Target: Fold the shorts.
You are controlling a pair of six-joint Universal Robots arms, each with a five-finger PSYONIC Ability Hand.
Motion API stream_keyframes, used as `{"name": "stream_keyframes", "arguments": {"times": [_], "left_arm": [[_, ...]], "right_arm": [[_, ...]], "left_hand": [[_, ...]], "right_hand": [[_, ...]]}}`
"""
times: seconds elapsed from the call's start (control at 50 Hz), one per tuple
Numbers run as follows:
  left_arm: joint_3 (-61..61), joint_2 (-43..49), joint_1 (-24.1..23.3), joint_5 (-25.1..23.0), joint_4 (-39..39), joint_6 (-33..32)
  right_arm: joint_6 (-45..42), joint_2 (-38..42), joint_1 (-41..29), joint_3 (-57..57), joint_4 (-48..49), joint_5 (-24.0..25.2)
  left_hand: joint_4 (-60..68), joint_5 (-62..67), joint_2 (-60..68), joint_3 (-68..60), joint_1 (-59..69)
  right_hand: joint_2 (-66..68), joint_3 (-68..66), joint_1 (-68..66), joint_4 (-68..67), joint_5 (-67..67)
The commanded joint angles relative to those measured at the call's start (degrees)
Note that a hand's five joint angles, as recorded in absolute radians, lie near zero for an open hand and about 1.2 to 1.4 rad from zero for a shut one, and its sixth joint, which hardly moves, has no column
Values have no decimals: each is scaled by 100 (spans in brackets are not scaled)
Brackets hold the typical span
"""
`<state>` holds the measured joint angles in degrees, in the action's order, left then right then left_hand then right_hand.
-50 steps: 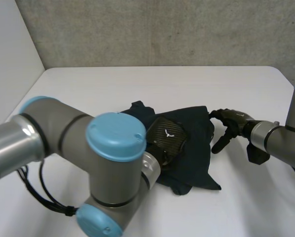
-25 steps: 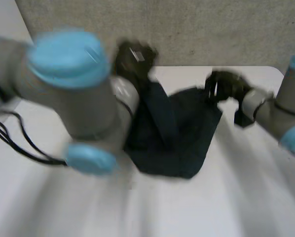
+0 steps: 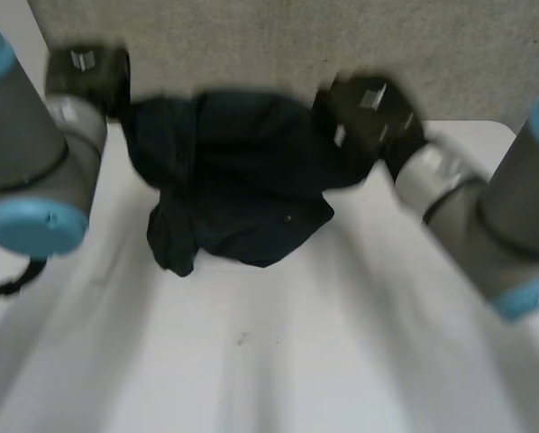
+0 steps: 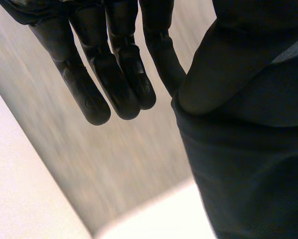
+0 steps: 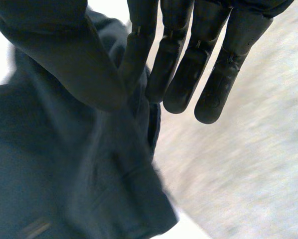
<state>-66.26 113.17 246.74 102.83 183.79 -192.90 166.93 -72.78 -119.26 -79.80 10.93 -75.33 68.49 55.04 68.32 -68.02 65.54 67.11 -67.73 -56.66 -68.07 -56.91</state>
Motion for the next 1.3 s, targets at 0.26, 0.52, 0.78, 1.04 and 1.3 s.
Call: {"name": "stream_keyframes", "arguments": {"times": [0.26,0.52,0.78,1.04,1.3], "left_arm": [[-2778,-909,506,-501,16,218],[-4526,-2940,462,-1485,658,43],[-5741,-2608,-47,-1679,1326,-1109],[-5468,-1298,14,-1670,1388,-1180],[-4853,-840,655,-1345,1388,-1197]], "right_arm": [[-1427,63,-502,-1521,5,308],[32,-325,-125,-1503,-126,-334],[-652,1019,-142,-529,-1234,343],[-803,2145,-177,430,-1208,299],[-873,2857,-186,1291,-1208,185]], "left_hand": [[-5424,-5079,-5407,5376,-5129],[-4887,-4541,-4869,4839,-4592],[-3895,-3550,-3878,3847,-3600],[-3134,-2789,-3117,3087,-2840],[-3591,-3245,-3573,3543,-3296]], "right_hand": [[-4727,4789,3682,4823,4706],[-4744,4806,3699,4840,4724],[-3904,3966,2859,4000,3884],[-3465,3528,2421,3562,3445],[-3264,3327,2220,3360,3244]]}}
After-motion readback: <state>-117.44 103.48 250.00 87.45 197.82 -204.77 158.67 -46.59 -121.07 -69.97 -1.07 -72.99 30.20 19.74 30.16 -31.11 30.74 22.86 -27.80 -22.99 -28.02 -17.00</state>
